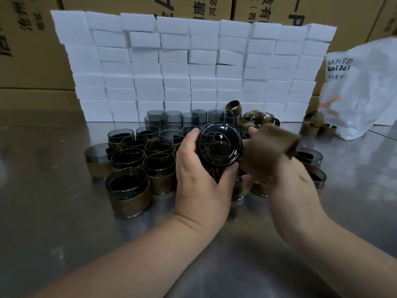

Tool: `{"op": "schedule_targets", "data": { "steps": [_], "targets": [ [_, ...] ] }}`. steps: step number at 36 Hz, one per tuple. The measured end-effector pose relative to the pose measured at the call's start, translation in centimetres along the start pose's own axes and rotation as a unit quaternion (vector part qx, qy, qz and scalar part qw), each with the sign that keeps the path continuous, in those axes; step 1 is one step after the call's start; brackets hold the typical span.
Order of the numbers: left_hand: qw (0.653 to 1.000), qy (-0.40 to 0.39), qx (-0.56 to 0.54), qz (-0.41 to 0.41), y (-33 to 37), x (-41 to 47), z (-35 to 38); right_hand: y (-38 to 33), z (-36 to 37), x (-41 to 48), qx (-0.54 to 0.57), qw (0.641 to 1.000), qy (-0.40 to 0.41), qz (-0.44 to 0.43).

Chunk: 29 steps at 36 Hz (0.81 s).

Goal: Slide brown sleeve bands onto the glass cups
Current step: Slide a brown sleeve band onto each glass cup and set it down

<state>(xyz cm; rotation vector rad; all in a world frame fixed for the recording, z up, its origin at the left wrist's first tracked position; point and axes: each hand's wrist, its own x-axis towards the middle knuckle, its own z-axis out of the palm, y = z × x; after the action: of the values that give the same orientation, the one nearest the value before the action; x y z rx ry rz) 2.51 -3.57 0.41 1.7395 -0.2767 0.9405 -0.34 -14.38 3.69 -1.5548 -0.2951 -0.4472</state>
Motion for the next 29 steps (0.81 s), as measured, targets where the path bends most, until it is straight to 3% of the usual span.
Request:
{"op": "schedule_targets", "data": {
  "steps": [4,13,17,23,29],
  "targets": [
    [0.998,-0.003,0.021,0.057,0.0,-0.2,-0.1,0.4,0.1,-0.2,-0.033,0.999,-0.038,0.002],
    [0.991,-0.017,0.027,0.128,0.6,-0.4,-0.4,1.0,0.4,0.0,0.040,0.999,-0.020,0.024],
    [0.992,-0.021,0.061,0.106,1.1,-0.4,-0.4,0.7,0.5,-0.1,0.043,0.999,-0.010,0.001],
    [0.985,-0.113,0.037,0.129,1.3,-0.9,-0.9,0.8,0.3,-0.1,0.018,1.000,-0.004,-0.014],
    [0.985,-0.112,0.052,0.118,1.3,-0.9,-0.9,1.1,0.6,-0.2,-0.038,0.998,-0.034,-0.038]
  ]
}}
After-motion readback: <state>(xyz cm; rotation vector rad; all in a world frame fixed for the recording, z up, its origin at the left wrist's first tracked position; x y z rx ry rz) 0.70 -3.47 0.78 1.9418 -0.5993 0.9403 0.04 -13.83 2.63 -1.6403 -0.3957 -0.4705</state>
